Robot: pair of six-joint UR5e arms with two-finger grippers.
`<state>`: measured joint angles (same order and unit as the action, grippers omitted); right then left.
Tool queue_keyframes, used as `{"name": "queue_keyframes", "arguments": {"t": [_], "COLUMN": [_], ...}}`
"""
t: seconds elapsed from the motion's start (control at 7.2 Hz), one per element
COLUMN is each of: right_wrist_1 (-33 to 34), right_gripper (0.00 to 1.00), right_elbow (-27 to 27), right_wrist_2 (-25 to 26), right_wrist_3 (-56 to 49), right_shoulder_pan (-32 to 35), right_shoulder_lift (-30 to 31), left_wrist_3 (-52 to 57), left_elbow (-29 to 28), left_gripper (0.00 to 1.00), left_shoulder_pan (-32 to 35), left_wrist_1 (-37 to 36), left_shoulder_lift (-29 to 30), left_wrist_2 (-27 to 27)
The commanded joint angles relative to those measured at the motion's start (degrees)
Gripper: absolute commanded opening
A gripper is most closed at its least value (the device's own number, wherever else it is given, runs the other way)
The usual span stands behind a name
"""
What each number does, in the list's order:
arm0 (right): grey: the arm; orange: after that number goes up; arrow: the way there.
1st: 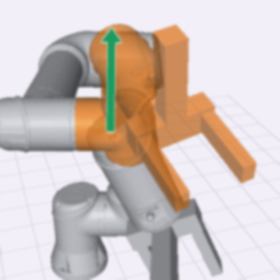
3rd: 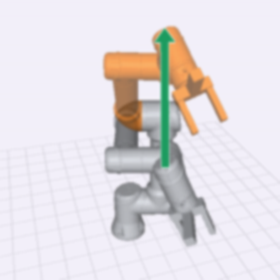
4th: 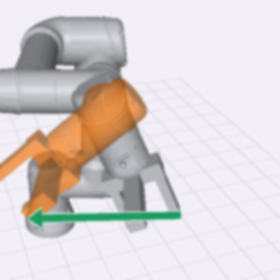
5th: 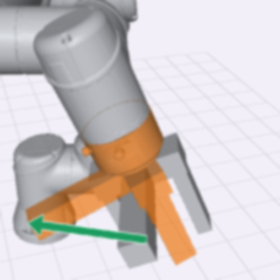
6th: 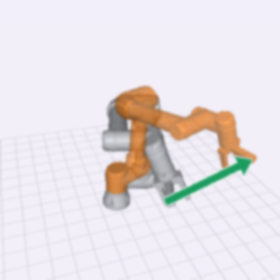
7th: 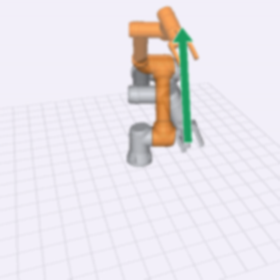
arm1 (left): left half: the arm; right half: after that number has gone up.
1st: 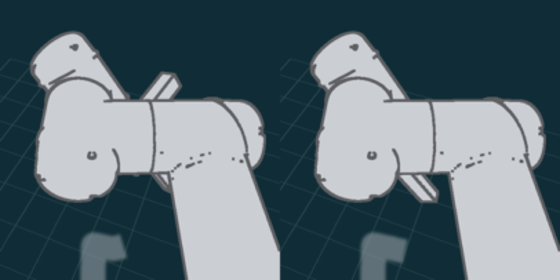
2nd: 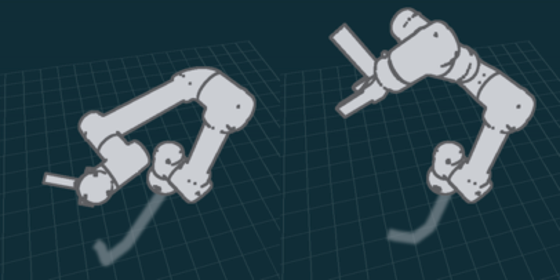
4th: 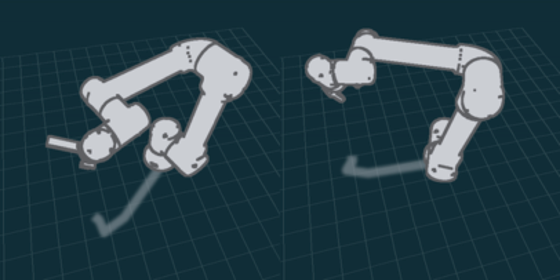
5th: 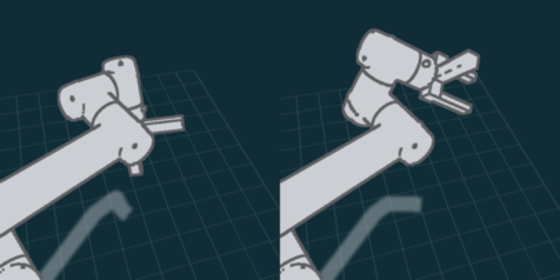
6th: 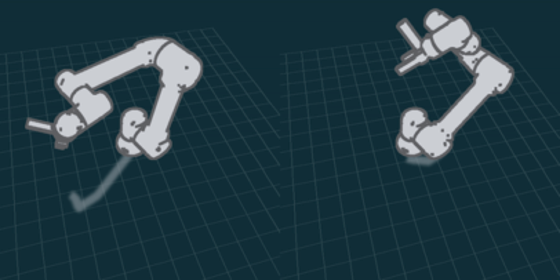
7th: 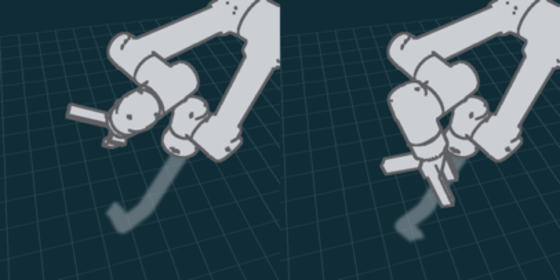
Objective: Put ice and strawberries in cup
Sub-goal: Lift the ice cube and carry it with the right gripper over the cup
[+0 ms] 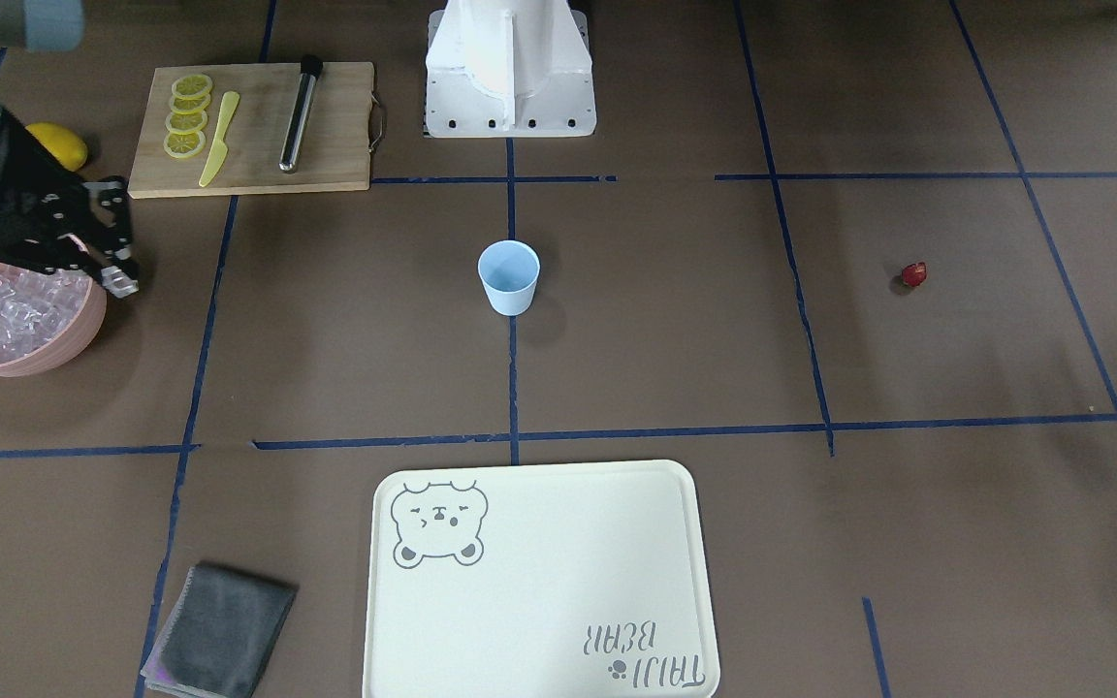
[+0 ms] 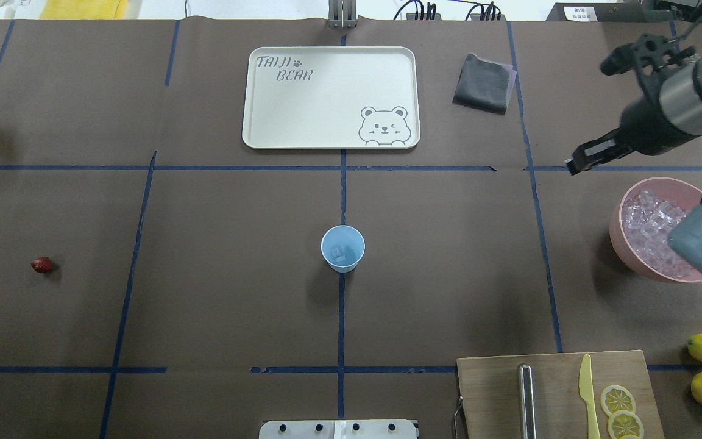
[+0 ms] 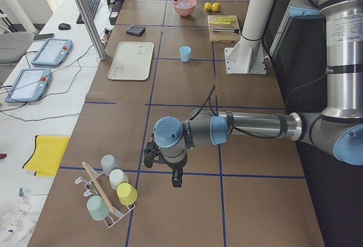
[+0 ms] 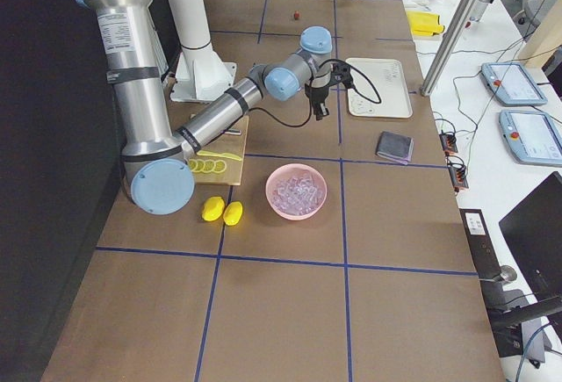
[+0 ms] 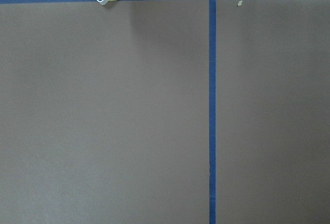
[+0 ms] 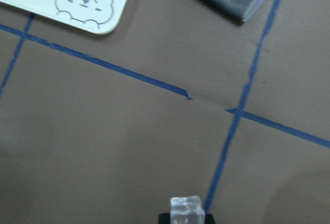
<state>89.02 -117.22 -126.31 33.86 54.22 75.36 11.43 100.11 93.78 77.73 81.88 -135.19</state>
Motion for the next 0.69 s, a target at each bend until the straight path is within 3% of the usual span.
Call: {"name": "queue_keyframes", "arguments": {"t": [0.0, 0.28, 0.56], "right_wrist_1": [10.1, 10.9, 10.7], "right_gripper": [0.0, 0.0, 0.0], "right_elbow": [0.3, 7.3, 16.6], "right_wrist_2": [8.0, 18.5, 26.3], "right_wrist_3": [16.4, 30.1, 35.4], "right_shoulder_pan": [-12.2, -23.3, -29.8], "right_shoulder_lift": [-15.3, -26.4, -33.3], "left_wrist_3": [0.0, 0.0, 0.0], "left_elbow": [-0.1, -0.1, -0.1], "left_gripper": [1.0, 1.0, 1.0], "left_shoulder_pan": [0.0, 0.0, 0.0], "left_wrist_1": [0.1, 0.0, 0.0], "left_shoulder_lift": [0.0, 0.0, -0.1], "left_wrist_2": [0.0, -0.1, 0.0]}}
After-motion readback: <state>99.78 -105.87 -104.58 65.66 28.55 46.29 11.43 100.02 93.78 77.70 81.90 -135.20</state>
